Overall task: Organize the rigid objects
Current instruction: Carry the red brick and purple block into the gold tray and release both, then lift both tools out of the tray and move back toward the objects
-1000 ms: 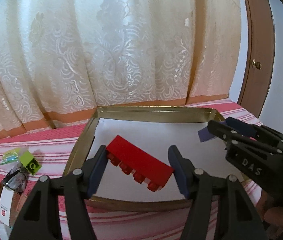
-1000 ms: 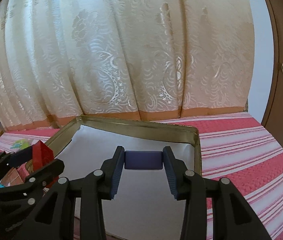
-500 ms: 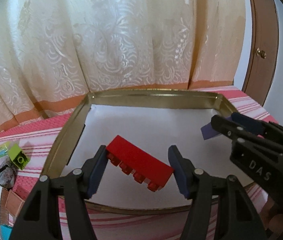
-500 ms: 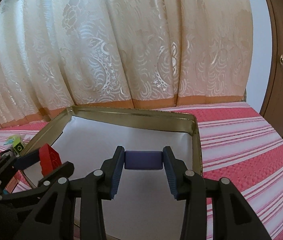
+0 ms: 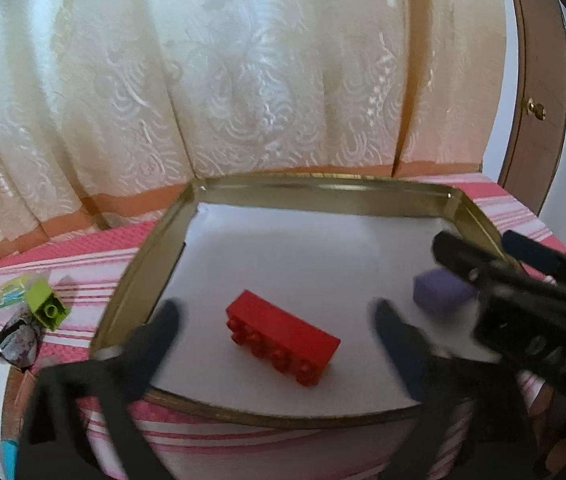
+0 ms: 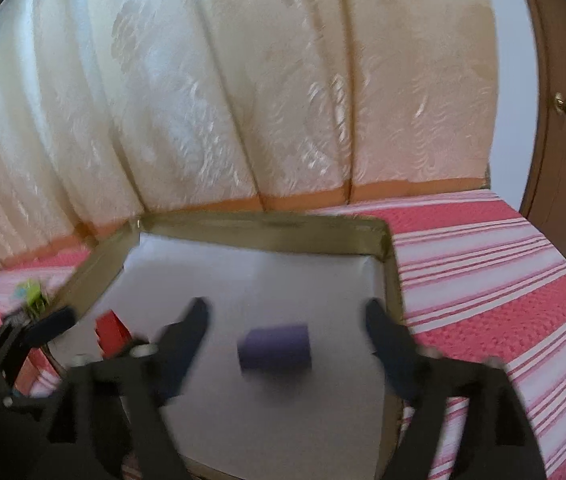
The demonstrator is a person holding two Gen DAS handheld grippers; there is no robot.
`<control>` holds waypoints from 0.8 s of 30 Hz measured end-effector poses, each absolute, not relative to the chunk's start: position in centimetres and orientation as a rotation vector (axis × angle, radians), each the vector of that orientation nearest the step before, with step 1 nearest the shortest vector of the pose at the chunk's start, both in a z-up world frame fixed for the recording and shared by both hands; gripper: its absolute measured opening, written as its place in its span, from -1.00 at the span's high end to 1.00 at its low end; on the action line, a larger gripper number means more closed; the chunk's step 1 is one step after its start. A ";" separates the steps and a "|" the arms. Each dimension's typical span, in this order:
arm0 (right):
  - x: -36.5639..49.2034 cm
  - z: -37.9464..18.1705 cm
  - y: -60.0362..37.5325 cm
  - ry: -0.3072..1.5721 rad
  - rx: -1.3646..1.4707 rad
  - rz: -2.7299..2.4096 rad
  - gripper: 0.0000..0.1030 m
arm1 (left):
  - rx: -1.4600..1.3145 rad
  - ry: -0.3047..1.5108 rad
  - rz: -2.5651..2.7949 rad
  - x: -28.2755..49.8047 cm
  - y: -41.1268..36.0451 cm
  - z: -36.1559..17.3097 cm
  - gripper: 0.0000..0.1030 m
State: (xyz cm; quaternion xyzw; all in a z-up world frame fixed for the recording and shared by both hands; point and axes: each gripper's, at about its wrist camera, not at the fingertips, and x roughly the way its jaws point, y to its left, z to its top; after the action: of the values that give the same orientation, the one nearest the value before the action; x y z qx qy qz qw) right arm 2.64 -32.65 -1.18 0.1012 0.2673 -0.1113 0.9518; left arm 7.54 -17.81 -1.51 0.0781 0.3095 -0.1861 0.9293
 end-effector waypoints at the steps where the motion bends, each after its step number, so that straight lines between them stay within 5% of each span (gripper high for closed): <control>1: 2.3 -0.8 -32.8 0.517 0.220 -0.224 -0.71 | 0.156 0.620 -0.376 7.3 -17.7 -1.3 -0.99; 24: -1.3 1.3 -31.9 0.273 0.249 -0.282 -0.71 | 0.185 0.456 -0.222 2.7 -9.9 0.1 -0.99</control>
State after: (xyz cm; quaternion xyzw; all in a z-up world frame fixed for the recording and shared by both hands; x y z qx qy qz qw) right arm -1.28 -31.89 1.30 0.1233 0.1352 -0.1399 0.9731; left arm 2.67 -9.87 0.11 0.0914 0.2254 -0.1098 0.9637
